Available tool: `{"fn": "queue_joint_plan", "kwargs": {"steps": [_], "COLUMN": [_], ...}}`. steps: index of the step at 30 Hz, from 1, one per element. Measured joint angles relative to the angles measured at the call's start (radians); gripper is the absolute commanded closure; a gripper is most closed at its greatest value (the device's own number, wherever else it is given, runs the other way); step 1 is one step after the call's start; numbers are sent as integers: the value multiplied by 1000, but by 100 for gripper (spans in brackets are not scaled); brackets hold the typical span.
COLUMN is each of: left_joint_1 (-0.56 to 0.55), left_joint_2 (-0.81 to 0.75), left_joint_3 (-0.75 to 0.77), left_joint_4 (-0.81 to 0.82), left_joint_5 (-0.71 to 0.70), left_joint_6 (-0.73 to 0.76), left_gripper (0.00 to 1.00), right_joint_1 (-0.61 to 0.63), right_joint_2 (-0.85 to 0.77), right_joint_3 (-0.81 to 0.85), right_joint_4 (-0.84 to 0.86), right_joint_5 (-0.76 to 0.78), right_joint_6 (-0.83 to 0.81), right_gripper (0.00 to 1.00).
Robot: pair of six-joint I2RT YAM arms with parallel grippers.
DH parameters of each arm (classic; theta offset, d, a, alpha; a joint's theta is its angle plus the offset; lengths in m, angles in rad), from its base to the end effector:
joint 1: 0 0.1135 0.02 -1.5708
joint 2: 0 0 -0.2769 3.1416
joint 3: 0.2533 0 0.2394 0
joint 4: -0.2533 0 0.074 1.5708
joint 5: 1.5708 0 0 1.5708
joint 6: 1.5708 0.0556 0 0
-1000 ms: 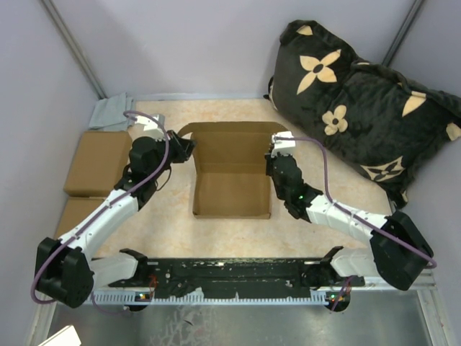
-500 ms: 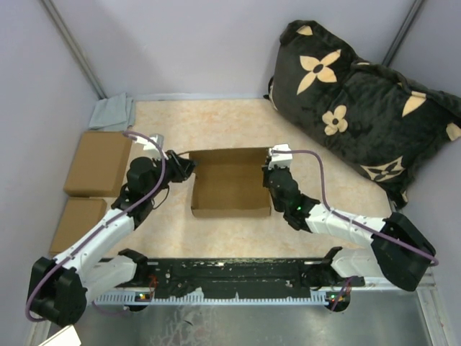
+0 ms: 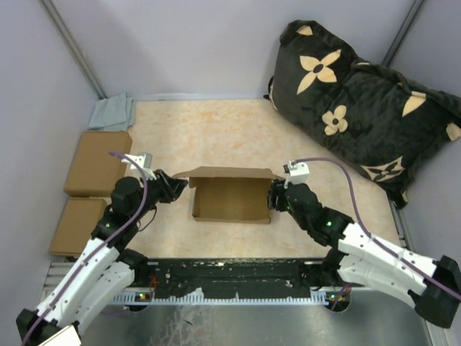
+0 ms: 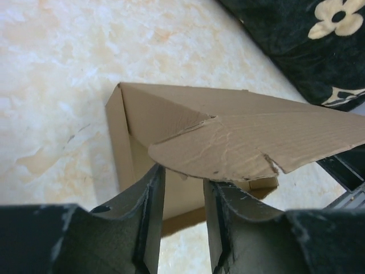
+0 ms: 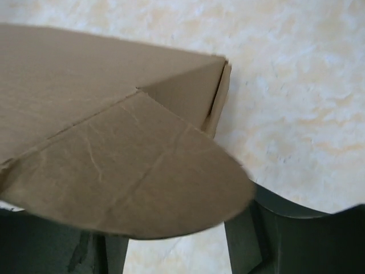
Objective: Fold the paper box
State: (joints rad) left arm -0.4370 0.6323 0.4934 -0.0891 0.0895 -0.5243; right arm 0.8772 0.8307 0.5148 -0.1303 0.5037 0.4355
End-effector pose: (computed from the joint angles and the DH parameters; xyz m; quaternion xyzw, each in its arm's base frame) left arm 0.1433 -0.0724 0.2752 -0.0063 0.7826 -0.3184 0.5349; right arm 0.1376 0.1235 0.2500 -0.0499 0.8285 0.1480 0.5377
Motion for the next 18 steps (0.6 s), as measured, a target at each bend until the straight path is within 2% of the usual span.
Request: {"fn": "queue_joint_plan", "kwargs": {"steps": [3,9,14,16,18], "left_joint_1": [0,0,0,0,0], "left_joint_2": [-68,-148,-232,-253,-249], "left_joint_3": [16,102,201,275,358], "left_joint_4": [-121,-357,-484,-509,-505], "left_joint_5": [0,21,56,55,49], "left_joint_6": [-7,-23,-48,-51,-47], "left_gripper": [55,54,52,46,39], "right_joint_1": [0,0,0,0,0], "right_joint_2": [-97,-314,-461,-475,-472], "right_joint_3": [2,18,117,193,258], "right_joint_4": [-151,-411,-533,-581,-617], "right_joint_5": [-93,-274,-335,-329,-309], "right_joint_6": [51,192,297,322,333], "right_gripper": [32,31,32,32,25]}}
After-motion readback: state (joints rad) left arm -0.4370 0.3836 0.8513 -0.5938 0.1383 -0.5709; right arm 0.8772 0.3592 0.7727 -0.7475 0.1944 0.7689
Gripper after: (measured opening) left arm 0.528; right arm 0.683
